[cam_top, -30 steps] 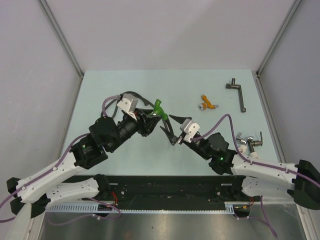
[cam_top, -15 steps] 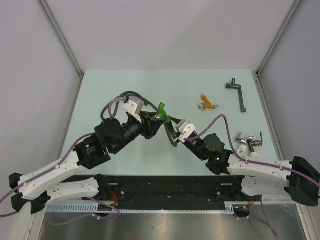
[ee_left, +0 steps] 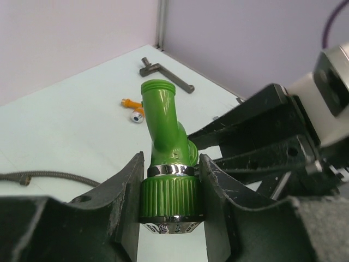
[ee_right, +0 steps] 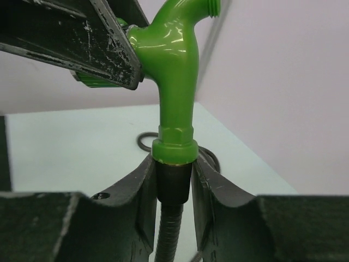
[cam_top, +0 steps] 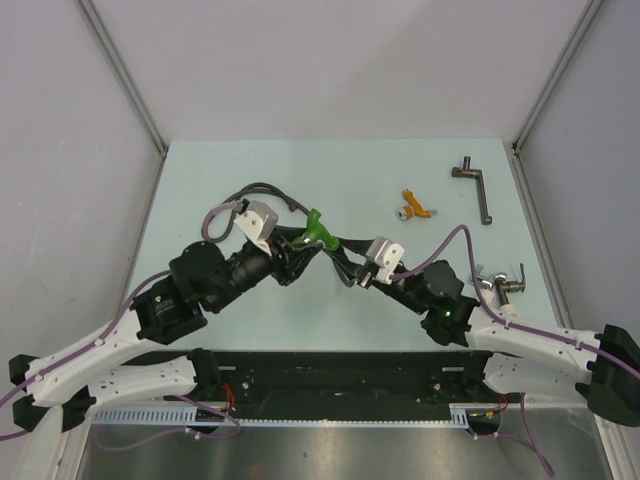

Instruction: Install the water faucets

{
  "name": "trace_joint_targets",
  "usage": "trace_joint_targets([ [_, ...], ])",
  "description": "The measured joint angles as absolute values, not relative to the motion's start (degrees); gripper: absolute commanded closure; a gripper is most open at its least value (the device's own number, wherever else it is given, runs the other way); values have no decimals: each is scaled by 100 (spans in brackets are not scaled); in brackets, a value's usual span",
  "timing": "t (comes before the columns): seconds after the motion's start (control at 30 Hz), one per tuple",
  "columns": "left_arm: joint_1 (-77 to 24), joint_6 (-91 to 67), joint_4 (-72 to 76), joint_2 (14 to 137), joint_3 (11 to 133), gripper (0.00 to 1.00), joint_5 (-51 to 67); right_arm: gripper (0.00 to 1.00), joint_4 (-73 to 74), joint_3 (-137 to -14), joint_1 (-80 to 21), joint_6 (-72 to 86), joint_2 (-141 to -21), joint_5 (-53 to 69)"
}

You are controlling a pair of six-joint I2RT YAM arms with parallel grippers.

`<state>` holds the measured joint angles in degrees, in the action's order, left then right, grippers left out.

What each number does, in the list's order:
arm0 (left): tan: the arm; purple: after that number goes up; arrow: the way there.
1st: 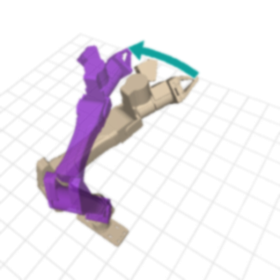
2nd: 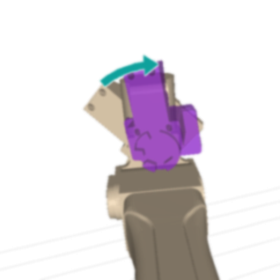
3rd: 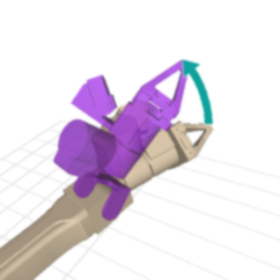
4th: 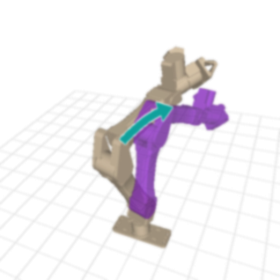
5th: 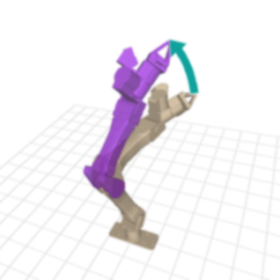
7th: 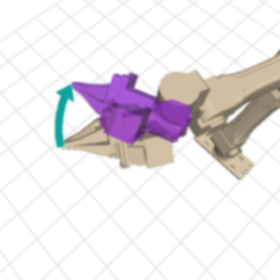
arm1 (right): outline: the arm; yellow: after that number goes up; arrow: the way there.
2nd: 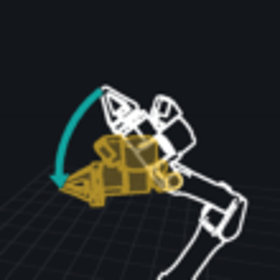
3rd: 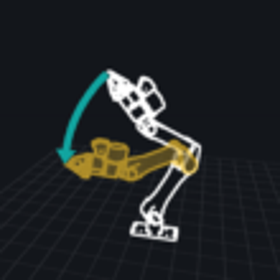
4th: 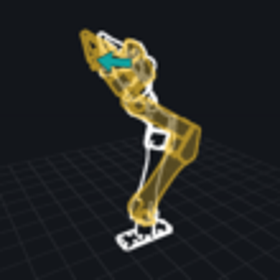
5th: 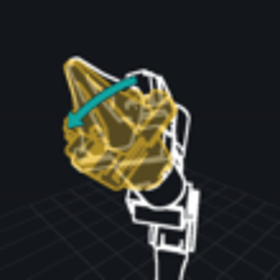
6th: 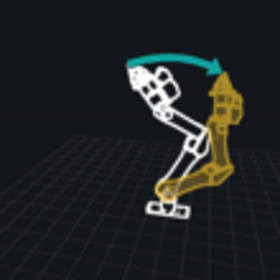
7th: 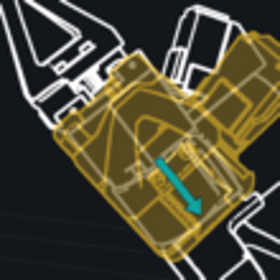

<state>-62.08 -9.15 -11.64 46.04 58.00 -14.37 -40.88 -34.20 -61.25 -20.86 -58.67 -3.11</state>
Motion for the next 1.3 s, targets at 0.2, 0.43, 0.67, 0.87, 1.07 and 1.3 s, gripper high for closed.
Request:
trace_joint_targets([
  [0.2, -5970, -491, -1444, 4316, 5964, 100, -436, 100, -3898, -3610, -5411, -1293, -5612, 1763],
  [0.43, -5747, -69, -1804, 4233, 6112, 100, 722, 100, -3957, -3905, -4718, -322, -5828, 3900],
  [0.67, -5728, 458, -2366, 4392, 6473, 100, 1728, 100, -4294, -4042, -4626, 462, -6294, 5306],
  [0.87, -5723, 648, -2458, 4480, 6578, 100, 2001, 63, -4390, -4064, -4613, 746, -6425, 5671],
  [1.07, -5725, 434, -2150, 4362, 6390, 100, 1004, 31, -3503, -4077, -4781, 161, -6055, 4611],
  [1.3, -5725, 34, -1966, 4202, 6184, 100, 5, 28, -2989, -4086, -5426, -663, -5902, 2829],
])
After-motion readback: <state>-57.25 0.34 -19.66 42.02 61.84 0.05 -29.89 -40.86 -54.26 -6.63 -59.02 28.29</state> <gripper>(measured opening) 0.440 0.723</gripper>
